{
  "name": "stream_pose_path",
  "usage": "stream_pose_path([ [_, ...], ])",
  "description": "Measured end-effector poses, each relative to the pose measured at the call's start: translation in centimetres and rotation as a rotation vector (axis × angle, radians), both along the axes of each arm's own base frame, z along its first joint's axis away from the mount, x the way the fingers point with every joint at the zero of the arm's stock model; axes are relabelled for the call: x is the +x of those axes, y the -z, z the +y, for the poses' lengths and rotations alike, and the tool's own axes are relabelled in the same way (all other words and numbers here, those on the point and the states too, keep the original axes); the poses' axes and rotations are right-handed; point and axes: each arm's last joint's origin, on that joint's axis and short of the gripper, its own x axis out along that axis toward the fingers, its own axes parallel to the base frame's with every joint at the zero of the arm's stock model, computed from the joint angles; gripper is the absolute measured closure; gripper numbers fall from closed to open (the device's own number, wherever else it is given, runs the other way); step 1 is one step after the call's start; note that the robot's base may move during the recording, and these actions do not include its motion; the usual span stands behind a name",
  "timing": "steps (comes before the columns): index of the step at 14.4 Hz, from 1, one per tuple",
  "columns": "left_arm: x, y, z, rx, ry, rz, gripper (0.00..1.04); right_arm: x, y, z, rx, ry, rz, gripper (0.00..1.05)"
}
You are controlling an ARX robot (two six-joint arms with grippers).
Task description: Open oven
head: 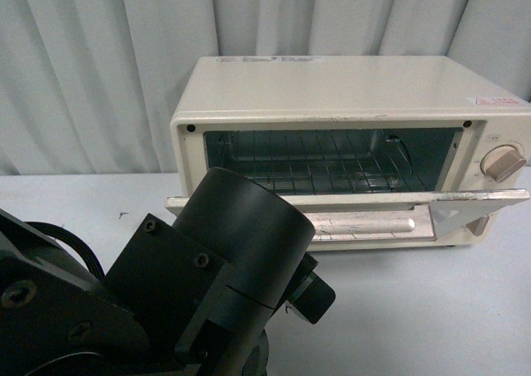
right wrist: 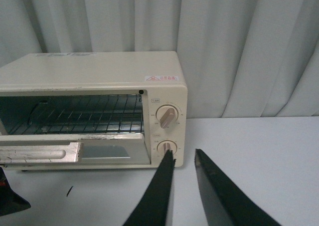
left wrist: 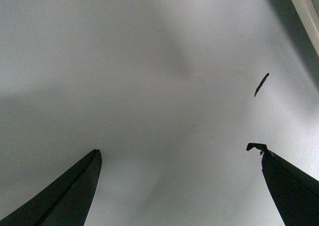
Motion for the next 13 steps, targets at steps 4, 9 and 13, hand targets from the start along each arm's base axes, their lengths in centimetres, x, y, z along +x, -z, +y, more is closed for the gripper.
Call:
stream_pose_path([
  [4,0.0,0.0,0.0,0.000,0.000,0.000,0.07,0.0,0.0,0.0,0.000,0.000,0.000,0.47],
  [9,-1.2,0.4,5.7,-0.098,-0.057,-0.128,0.07,0.0,0.0,0.0,0.000,0.000,0.000,0.06],
  [13,-2.9,0.7,15.2,-0.014,-0.100,-0.076,0.07,0.0,0.0,0.0,0.000,0.000,0.000,0.06],
])
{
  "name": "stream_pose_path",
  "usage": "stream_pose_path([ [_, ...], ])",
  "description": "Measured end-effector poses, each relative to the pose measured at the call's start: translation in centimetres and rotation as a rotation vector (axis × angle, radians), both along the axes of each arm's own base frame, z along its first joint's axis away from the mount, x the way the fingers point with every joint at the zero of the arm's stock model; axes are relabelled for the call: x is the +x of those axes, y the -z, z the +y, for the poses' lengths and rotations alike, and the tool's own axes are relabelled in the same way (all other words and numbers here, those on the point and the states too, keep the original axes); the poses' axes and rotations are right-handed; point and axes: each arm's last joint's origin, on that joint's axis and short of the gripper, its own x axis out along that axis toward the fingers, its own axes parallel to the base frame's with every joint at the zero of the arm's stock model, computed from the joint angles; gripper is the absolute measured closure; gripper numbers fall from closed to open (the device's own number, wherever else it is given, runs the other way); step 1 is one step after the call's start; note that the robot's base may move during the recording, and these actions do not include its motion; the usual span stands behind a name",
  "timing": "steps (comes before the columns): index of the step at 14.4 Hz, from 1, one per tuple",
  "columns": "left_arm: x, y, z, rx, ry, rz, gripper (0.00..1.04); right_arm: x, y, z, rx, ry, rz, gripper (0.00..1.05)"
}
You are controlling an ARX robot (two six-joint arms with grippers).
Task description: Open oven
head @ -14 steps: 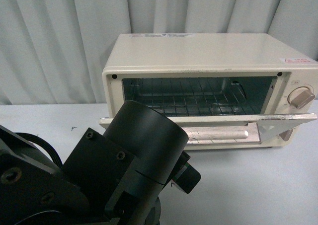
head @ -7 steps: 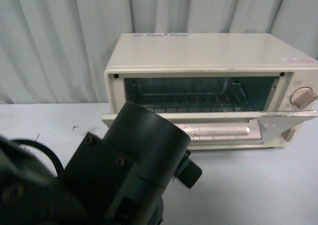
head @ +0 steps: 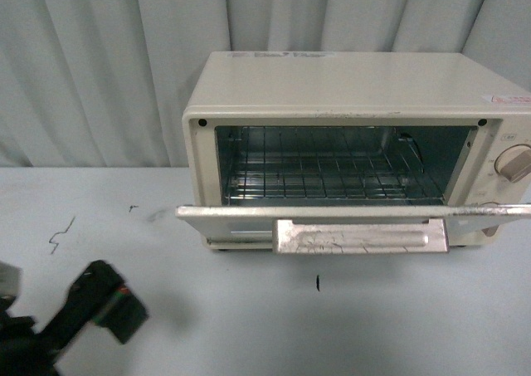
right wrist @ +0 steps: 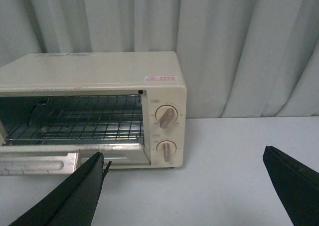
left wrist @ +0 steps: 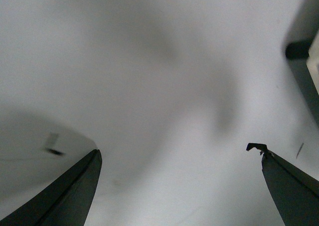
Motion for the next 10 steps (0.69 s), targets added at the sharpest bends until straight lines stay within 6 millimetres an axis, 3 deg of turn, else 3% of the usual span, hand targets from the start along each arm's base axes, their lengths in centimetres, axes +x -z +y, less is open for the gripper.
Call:
stream_pose_path([
  [1,-1.3,-0.6,2.1,0.002,-0.021,0.024,0.07,0.0,0.0,0.0,0.000,0.000,0.000,0.06],
  [2,-2.2,-1.9,2.7,0.006,-0.002,0.003,0.07,0.0,0.0,0.0,0.000,0.000,0.000,0.06],
  [8,-3.1,-9.7,1.6,0.042,0.054,-0.300,0.07,0.0,0.0,0.0,0.000,0.000,0.000,0.06],
  [9,-2.8,-10.3,1.3,0.098,0.049,-0.452,0.11,0.0,0.0,0.0,0.000,0.000,0.000,0.06],
  [10,-3.0,-9.7,1.5,0.290,0.043,-0.660,0.23,0.0,0.0,0.0,0.000,-0.001,-0.001,0.06],
])
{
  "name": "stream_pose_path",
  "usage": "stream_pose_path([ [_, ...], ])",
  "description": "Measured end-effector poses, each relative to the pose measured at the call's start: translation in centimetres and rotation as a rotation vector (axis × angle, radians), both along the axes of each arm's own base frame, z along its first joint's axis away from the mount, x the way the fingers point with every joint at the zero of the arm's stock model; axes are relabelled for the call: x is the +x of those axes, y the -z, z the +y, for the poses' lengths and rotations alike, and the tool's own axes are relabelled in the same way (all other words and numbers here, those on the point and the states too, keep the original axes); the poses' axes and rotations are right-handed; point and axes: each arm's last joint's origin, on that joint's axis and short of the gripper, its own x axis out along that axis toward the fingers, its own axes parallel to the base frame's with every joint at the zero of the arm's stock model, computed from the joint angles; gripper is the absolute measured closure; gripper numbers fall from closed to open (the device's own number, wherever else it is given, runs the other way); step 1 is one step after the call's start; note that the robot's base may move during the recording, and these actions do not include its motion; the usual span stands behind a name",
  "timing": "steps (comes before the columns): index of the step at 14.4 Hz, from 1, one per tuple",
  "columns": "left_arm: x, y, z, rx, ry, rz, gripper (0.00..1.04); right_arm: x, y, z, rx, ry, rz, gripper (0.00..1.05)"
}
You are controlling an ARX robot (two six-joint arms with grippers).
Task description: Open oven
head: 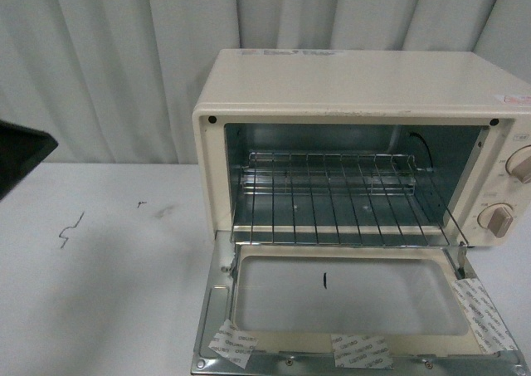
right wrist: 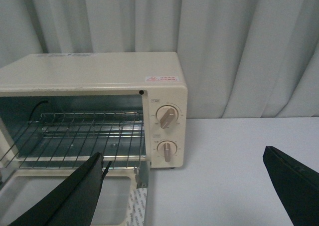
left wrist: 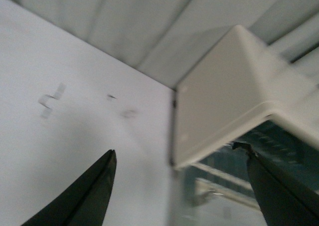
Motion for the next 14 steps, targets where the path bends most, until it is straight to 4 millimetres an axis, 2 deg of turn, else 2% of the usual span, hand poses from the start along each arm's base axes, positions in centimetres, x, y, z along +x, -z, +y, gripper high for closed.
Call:
stream_pose_path([
  [1,-2.0,1.8,1.2,0.204,-0.015,-0.053,0.36,0.0,0.0,0.0,0.000,0.006,0.001,0.06],
  [2,-3.0,1.1,2.0,0.352,-0.023,-0.169,0.48,0.0,0.0,0.0,0.000,0.002,0.002,0.06],
  [3,-3.2,-0.7,2.4,0.448,-0.029,-0.273,0.61,0.0,0.0,0.0,0.000,0.001,0.002,0.06],
  [4,-3.6,-1.0,2.7,0.508,-0.018,-0.283,0.74,0.0,0.0,0.0,0.000,0.001,0.002,0.06],
  [6,-4.8,-0.1,3.3,0.560,0.005,-0.235,0.99,0.0,0.0,0.0,0.000,0.001,0.002,0.06],
  [7,-5.3,-0.5,3.6,0.568,-0.004,-0.258,1.03,0.0,0.0,0.0,0.000,0.001,0.002,0.06],
  [10,-6.4,-0.6,5.0,0.572,-0.018,-0.250,1.03,0.0,0.0,0.0,0.000,0.003,0.002,0.06],
  [14,-7.7,-1.1,4.9,0.570,-0.005,-0.277,1.03,0.0,0.0,0.0,0.000,0.001,0.002,0.06],
])
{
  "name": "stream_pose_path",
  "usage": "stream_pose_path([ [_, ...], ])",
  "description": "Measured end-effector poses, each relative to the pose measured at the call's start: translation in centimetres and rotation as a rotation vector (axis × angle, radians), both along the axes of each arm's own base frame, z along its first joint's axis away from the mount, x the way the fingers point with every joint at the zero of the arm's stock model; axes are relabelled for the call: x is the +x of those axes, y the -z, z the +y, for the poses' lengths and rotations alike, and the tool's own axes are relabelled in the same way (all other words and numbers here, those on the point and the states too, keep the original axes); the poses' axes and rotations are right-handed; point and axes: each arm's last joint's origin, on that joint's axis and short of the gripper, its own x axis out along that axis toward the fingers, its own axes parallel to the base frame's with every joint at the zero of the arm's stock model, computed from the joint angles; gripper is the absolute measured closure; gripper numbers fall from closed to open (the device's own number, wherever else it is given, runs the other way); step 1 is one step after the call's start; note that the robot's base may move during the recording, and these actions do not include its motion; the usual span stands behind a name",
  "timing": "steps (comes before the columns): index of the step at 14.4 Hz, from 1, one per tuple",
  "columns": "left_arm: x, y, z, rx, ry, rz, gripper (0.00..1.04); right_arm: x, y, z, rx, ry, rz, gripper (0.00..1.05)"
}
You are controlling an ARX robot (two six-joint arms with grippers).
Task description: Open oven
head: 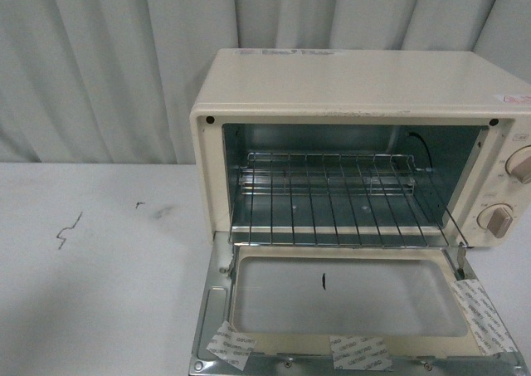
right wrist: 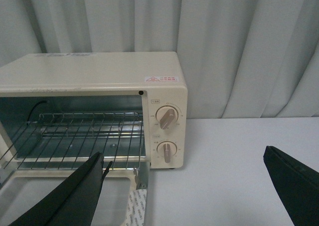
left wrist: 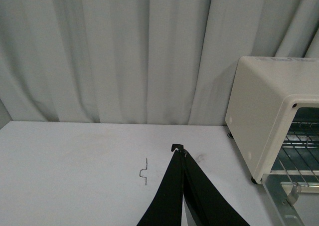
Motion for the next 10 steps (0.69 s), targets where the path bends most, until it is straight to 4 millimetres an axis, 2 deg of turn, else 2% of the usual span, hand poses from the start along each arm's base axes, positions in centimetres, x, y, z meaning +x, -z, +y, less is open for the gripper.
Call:
stream_pose_path([
  [10,-1.7,0.0,0.0,0.000,0.000,-0.003,1.03,0.0,0.0,0.0,0.000,0.000,0.000,0.06],
])
